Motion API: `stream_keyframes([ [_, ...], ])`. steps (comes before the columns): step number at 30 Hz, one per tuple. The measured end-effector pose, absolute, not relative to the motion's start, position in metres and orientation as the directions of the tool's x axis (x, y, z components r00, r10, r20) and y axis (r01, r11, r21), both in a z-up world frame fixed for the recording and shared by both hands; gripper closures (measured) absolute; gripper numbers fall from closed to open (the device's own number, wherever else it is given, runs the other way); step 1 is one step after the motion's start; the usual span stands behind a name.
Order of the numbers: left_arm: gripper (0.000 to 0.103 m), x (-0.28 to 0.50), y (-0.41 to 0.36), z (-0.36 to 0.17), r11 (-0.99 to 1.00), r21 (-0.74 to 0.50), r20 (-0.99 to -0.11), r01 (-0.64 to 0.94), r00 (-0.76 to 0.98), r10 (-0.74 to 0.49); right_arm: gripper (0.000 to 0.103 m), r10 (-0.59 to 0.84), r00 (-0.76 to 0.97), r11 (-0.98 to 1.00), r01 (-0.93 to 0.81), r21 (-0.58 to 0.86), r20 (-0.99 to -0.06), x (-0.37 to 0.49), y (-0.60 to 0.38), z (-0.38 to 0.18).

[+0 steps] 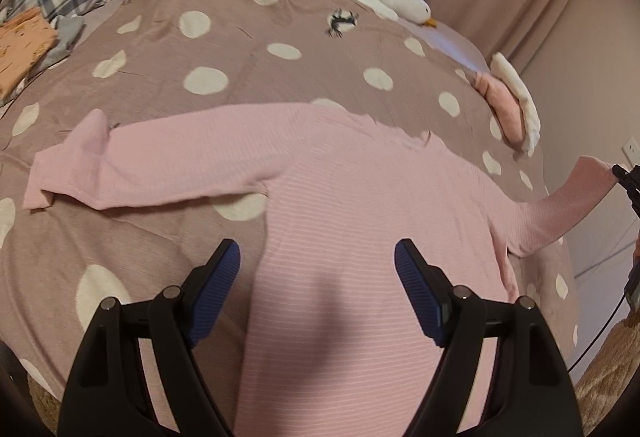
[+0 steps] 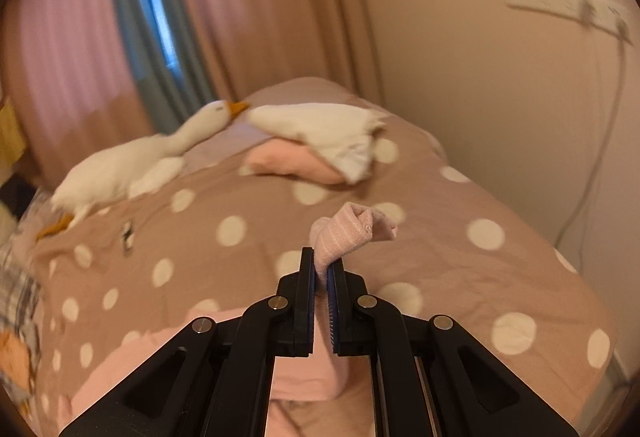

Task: Fold small clothes
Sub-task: 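Carry the held sleeve across the shirt body with the right tool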

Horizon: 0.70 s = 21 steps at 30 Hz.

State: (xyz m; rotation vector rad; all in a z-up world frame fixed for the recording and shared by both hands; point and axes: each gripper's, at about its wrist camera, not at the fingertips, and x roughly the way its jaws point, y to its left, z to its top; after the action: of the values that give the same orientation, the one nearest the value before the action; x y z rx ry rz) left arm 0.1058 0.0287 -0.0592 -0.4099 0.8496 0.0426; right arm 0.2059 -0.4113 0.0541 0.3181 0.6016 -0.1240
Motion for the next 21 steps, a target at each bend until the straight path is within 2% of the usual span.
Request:
stream_keyframes([
  [11, 0.024, 0.088, 0.047, -0.056, 0.911, -0.329, -0.739, -0.25, 0.669, -0.083, 0.096, 0.185, 0.795, 0.974, -0.069, 0.217, -0.577, 0.212, -0.31, 0.046],
  [21, 0.024, 0.084, 0.061, -0.064, 0.895, -0.339, -0.747, -0.289, 0.661, -0.07, 0.096, 0.334, 0.654, 0.938, -0.299, 0.174, -0.679, 0.202, -0.219, -0.006],
])
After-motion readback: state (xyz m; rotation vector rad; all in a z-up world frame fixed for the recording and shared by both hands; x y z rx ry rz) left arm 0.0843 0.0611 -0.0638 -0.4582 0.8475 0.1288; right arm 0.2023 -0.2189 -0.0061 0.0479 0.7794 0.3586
